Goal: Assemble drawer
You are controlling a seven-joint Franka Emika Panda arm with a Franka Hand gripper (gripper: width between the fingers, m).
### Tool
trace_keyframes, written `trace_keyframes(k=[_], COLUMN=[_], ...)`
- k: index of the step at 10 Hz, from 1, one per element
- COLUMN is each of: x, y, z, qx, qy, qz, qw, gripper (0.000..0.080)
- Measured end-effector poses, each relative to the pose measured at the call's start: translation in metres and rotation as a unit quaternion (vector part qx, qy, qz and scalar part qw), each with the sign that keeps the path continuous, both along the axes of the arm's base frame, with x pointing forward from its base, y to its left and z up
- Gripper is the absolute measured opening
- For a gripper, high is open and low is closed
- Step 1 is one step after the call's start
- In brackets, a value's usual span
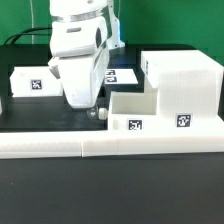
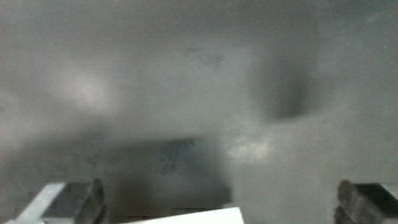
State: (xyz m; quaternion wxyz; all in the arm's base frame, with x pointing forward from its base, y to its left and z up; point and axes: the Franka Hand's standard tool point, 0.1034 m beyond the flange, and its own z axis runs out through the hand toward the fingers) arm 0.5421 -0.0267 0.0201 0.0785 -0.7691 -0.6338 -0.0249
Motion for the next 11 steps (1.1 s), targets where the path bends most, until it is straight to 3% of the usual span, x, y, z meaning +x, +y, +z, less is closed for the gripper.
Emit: trace_keyframes(k=[2, 3, 9, 11], x=[0.002, 0.007, 0.035, 0.035], y=[-0.023, -0.026, 0.020, 0.019], z=[-0.001, -0.001, 0.009, 0.009], qx=[0.005, 0.004, -0.004, -0.008], qy=[-0.011, -0.008, -0.017, -0.015], qz=[0.070, 0.077, 0.067, 0.057], qw=[0.997, 0.997, 0.998, 0.998], gripper=[0.0649, 0.0649, 0.0649, 0.0649])
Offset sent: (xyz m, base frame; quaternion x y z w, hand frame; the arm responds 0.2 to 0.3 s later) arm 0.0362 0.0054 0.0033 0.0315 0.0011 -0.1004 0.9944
